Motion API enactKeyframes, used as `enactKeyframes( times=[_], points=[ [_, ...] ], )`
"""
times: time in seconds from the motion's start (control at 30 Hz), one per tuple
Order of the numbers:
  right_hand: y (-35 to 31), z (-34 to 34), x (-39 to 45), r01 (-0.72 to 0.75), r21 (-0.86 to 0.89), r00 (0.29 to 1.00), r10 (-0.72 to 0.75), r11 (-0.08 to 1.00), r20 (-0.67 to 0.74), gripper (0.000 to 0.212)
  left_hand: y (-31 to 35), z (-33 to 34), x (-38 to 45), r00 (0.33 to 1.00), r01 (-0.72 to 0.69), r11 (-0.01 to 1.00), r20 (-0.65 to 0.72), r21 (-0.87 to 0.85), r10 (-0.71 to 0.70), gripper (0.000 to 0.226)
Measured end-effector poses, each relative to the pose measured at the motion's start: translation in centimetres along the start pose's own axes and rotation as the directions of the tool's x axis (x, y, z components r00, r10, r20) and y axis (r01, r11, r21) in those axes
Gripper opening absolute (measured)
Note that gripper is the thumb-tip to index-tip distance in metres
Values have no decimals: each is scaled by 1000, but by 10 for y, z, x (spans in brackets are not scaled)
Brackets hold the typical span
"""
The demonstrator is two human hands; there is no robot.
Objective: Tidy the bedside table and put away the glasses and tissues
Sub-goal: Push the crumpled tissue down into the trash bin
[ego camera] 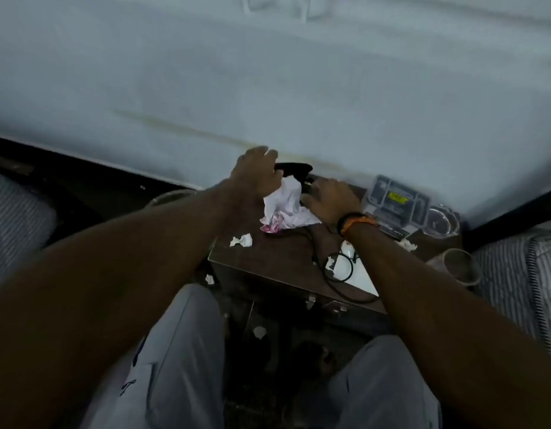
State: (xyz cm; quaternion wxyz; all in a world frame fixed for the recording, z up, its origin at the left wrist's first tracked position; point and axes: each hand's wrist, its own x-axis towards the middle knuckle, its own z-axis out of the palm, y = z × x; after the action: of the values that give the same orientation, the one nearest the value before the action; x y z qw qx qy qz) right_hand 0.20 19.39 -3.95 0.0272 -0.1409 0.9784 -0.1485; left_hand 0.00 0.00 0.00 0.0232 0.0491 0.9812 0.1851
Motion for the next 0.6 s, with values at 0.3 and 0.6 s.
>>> enactKeyframes(
  times=[0.3, 0.6],
  points=[
    [-16, 18, -13, -185, -51, 926, 192, 981, 325, 100, -26, 19, -34, 999, 49, 946, 14, -320, -48, 45],
    [-27, 23, -17, -163, 92, 987, 162, 982, 26, 22, -24, 40, -41, 1000, 14, 803, 31, -596, 6, 56]
  ],
)
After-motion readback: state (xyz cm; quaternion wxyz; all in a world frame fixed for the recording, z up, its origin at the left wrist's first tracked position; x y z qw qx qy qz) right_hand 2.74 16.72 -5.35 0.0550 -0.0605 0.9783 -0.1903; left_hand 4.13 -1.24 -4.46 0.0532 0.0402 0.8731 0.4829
